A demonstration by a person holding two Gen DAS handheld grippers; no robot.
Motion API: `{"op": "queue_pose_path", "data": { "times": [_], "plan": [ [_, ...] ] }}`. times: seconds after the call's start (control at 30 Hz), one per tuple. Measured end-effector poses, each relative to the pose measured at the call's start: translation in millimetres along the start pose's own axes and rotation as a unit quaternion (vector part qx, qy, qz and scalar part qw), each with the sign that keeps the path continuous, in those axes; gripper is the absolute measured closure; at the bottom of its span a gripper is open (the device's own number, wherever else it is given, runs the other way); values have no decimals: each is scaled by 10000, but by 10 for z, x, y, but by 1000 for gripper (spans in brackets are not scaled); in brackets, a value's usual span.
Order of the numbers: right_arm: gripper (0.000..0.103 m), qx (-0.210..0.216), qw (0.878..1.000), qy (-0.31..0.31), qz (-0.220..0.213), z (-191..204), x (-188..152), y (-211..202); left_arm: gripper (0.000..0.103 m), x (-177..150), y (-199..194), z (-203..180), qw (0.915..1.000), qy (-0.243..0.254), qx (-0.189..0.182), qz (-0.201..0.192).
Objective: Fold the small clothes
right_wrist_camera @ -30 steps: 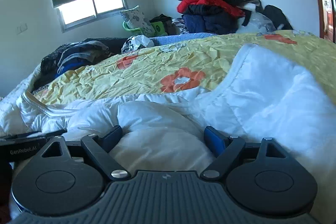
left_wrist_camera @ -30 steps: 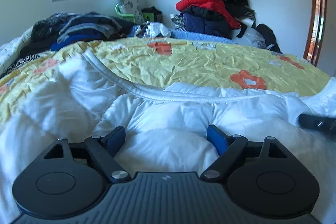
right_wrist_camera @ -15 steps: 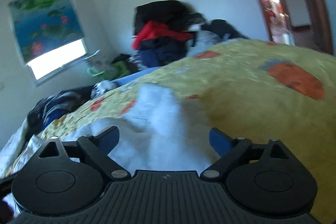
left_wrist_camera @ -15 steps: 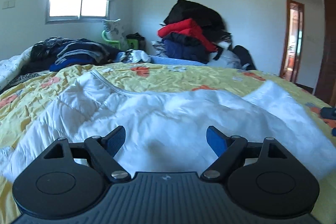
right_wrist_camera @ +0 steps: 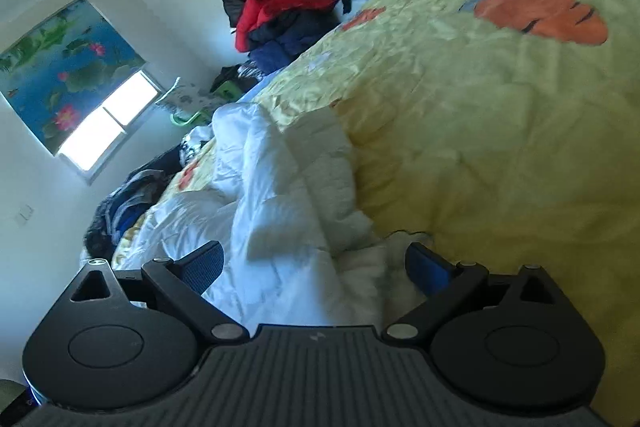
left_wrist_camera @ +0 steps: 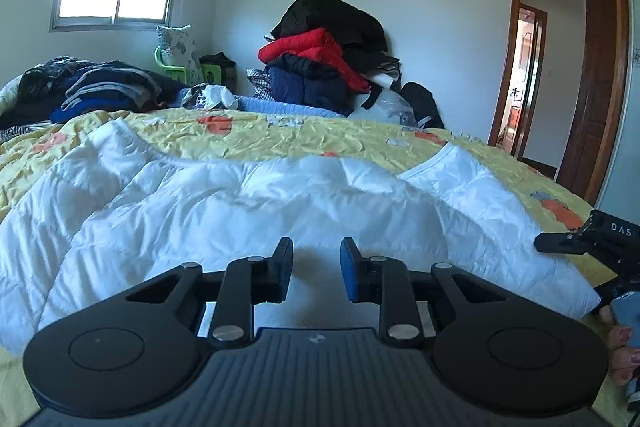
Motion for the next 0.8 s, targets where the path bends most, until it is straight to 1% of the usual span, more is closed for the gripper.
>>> {"op": "queue_pose_path", "data": {
  "times": [0.1,0.23,0.33,0.4,0.5,0.63,0.67,0.7,0.73,0.77,0.8],
  "plan": [
    [6,165,9998,26,76,44,56,100,78,-27,154,-12,9998,-9,7,204],
    [9,372,9990,97,215,105,80,194,78,-145,307,21,9991,-81,-3,426],
    [15,488,9983,51,314,132,78,251,78,-191,357,11,9985,-52,73,545],
    [22,492,9982,11,336,125,69,248,78,-198,366,16,9980,-141,67,606],
    [23,646,9969,61,439,141,67,264,78,-218,379,37,9974,-287,18,668],
    [24,828,9942,110,673,194,67,321,78,-226,381,26,9969,-316,26,722],
    [27,870,9937,155,690,197,72,337,78,-230,382,30,9967,-339,18,739],
    [35,895,9930,233,732,201,71,364,78,-225,384,30,9966,-354,12,750],
    [40,927,9921,315,783,203,63,398,78,-229,385,32,9964,-370,6,760],
    [54,948,9913,383,833,202,52,436,78,-229,386,31,9963,-373,7,770],
    [65,987,9897,485,918,198,27,480,78,-229,389,31,9963,-365,15,778]
  ]
}}
Point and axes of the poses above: each gripper's, at about its wrist camera, not at the fingertips, and y roughly the way its jaws point, z to its left, x to its top, the point moved 8 cm from there along y, roughly the way its jaws point, and after that the axes turned 9 degrees about z, right-handed, at the moved point
